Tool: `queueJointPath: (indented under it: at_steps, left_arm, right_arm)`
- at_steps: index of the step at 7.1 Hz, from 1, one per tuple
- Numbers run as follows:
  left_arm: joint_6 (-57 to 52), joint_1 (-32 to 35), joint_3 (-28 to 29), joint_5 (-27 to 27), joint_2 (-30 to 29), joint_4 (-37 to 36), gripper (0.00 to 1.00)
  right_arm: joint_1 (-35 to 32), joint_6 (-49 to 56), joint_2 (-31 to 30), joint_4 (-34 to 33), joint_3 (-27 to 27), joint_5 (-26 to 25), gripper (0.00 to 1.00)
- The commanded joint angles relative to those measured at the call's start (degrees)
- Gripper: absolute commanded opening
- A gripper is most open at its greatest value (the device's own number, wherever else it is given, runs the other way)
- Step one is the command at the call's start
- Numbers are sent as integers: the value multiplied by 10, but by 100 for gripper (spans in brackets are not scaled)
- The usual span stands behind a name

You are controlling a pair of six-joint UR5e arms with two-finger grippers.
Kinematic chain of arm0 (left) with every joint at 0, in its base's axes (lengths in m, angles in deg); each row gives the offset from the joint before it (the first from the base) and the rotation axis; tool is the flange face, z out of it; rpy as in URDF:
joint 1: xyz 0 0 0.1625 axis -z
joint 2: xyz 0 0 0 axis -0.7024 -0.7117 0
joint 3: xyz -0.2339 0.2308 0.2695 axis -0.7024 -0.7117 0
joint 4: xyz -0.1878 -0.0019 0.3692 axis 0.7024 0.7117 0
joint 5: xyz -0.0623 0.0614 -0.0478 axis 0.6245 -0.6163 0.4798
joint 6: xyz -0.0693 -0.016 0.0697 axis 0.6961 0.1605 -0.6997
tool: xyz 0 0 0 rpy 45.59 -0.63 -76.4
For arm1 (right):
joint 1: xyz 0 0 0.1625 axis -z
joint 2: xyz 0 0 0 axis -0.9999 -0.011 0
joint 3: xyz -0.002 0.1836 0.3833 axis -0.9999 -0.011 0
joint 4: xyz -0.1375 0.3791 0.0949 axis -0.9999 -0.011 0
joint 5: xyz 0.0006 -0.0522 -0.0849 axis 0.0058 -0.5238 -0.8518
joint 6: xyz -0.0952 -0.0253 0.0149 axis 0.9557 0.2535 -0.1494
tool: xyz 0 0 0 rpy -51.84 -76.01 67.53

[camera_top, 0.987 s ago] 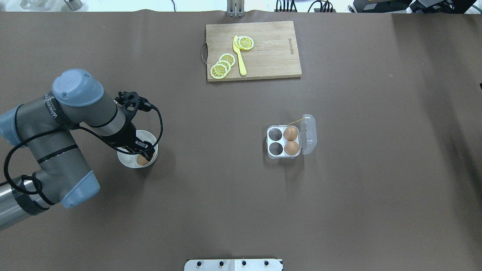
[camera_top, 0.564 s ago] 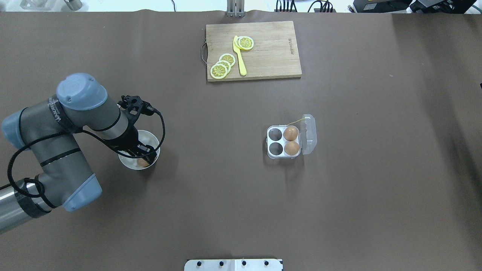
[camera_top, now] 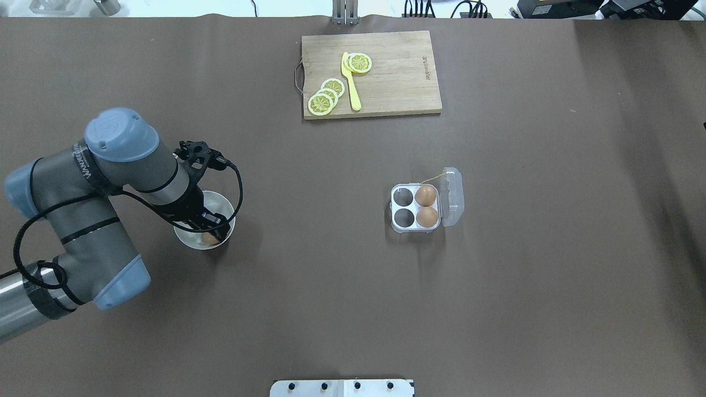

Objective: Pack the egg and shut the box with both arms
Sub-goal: 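Lower the left gripper into the bowl and grasp the brown egg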

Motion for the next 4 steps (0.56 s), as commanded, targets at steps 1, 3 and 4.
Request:
queueJointPath:
  at_steps: [1, 3, 4]
  left_arm:
    - [-2, 1, 7, 1, -8, 0, 63]
    - [-9, 2, 13, 1, -7, 0, 63]
    - [-10, 2, 13, 1, -6, 0, 61]
  right_arm:
    - [0, -1, -1, 2, 0, 0, 100]
    - [0, -1, -3, 2, 0, 0, 100]
    - [0, 0, -3, 2, 0, 0, 100]
